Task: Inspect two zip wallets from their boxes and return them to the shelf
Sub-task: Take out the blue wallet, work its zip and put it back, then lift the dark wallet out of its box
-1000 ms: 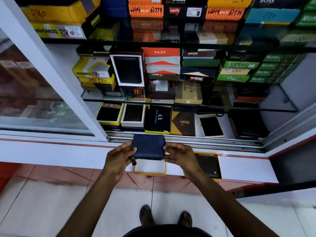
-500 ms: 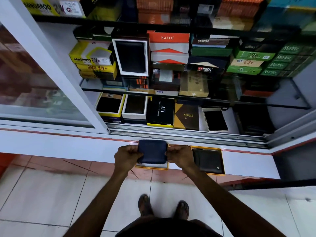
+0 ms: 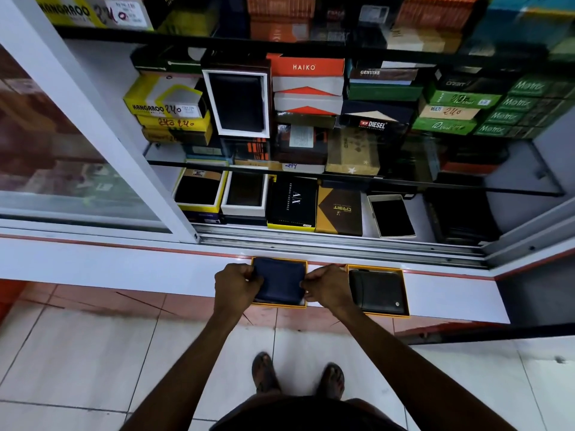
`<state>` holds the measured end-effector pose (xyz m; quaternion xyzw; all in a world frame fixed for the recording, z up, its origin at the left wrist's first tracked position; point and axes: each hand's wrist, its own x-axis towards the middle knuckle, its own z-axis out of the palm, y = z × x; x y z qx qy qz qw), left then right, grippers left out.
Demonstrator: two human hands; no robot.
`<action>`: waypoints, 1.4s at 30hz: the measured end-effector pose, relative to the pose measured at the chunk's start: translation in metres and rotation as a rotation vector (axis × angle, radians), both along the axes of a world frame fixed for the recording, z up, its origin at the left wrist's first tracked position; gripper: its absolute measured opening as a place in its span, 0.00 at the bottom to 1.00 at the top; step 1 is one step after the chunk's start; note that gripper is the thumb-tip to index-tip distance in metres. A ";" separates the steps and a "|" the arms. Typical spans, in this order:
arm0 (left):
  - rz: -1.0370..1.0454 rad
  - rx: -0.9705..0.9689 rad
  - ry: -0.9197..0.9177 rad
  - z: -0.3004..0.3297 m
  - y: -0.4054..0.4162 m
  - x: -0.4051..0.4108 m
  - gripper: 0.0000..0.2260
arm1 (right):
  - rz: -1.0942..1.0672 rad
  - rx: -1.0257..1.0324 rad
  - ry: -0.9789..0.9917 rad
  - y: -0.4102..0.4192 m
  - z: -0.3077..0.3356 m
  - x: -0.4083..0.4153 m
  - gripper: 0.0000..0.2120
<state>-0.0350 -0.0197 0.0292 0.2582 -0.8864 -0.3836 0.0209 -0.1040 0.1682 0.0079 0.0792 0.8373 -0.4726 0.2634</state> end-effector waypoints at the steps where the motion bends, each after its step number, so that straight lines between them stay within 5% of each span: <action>1: -0.007 -0.010 -0.005 0.000 0.001 0.000 0.07 | -0.002 0.017 -0.003 0.000 0.000 -0.002 0.06; 15: -0.002 -0.058 -0.026 0.000 0.001 0.003 0.11 | 0.177 0.197 0.251 -0.005 0.008 0.003 0.07; 29: -0.290 0.104 0.071 0.029 0.099 -0.040 0.11 | 0.047 0.372 0.389 0.112 0.054 -0.007 0.05; 34: -0.373 0.183 -0.019 0.023 0.137 -0.056 0.13 | 0.108 0.320 0.328 0.143 0.057 -0.013 0.14; 42: -0.463 0.146 -0.141 0.009 0.171 -0.066 0.24 | 0.494 0.538 0.294 0.166 0.045 -0.025 0.33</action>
